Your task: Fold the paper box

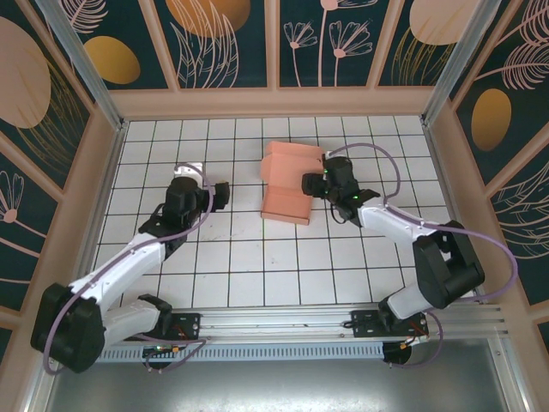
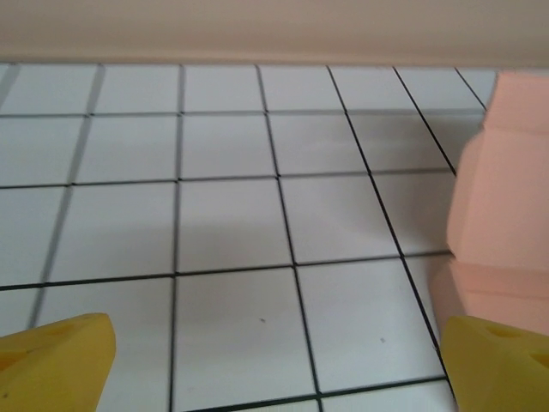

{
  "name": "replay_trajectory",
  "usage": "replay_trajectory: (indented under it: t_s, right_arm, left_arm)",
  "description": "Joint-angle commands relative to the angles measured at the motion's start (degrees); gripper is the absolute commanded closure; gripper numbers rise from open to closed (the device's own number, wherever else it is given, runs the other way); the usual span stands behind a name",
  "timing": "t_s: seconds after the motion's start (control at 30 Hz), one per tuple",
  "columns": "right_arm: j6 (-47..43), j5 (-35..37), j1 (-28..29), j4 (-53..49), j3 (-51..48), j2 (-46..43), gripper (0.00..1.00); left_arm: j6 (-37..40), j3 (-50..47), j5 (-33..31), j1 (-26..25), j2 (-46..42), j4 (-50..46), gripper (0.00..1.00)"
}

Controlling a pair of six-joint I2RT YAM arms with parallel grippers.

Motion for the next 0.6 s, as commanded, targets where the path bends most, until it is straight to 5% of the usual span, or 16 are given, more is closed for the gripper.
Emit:
replay_trajectory:
  t_s: [0.0,0.23,0.4,0.57]
  right_arm:
    - [-5.1,-9.1,-2.9,3.8,-1.6,-3.9,0.27]
    - [-8.4,-17.0,-6.4,5.4,-4.2,-7.4,0.27]
    - [-9.0,-18.1,-6.4,5.2,-5.7,-7.7,0.27]
    - [-9.9,-17.6,-6.4,4.9,-6.8,-7.8,0.27]
  left_arm:
    - [1.6,6.2,8.7,0.6,6.3,1.9,0.04]
    - [9.5,26.7,25.7,1.2,26.5,-9.5,0.08]
    - [14.1,40.0,30.0,1.2,38.8,-18.7,0.11]
    - [17.2,49.3,31.4,1.3,45.9,-25.8,0.31]
